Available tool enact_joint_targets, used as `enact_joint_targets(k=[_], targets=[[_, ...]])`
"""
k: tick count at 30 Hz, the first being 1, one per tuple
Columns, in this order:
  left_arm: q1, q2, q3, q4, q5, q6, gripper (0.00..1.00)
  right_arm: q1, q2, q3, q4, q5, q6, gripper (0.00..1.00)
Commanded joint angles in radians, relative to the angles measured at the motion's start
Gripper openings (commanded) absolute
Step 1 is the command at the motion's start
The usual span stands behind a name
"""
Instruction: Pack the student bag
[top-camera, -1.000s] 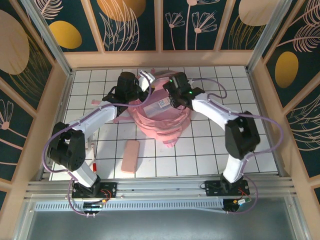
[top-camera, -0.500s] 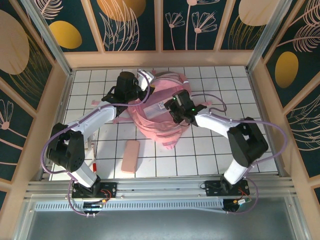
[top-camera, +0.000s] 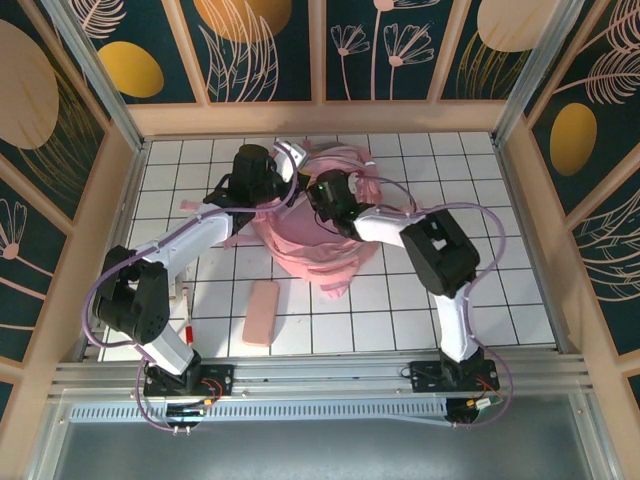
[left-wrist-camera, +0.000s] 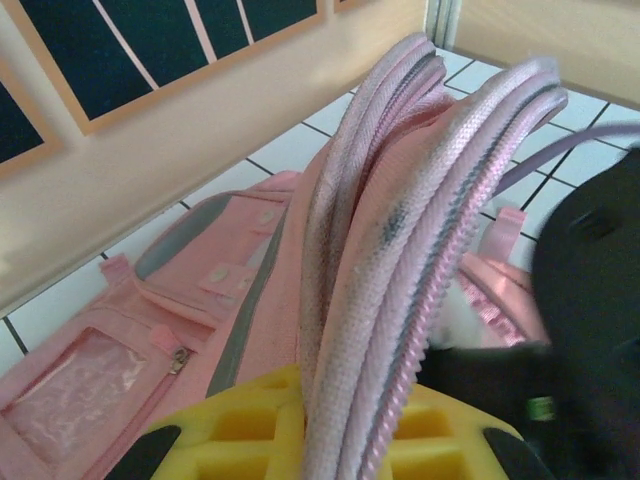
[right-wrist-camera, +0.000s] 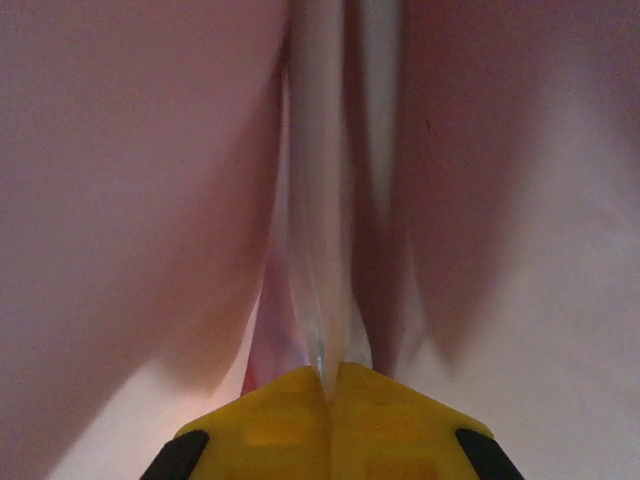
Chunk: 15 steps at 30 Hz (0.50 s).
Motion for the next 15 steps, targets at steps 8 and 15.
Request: enact_joint_targets(k=[8,15], targets=[[-0.006,-0.08,0.045,0.131,0.044,-0.119,0.0,-0.04,0.214,0.174,0.434,0.111,0.007,0.01],[-0.006,-0.054,0.065,0.13,-0.014,-0.139,0.0,-0.073,0.118,-0.023,0.659,-0.102,0.058,0.3]])
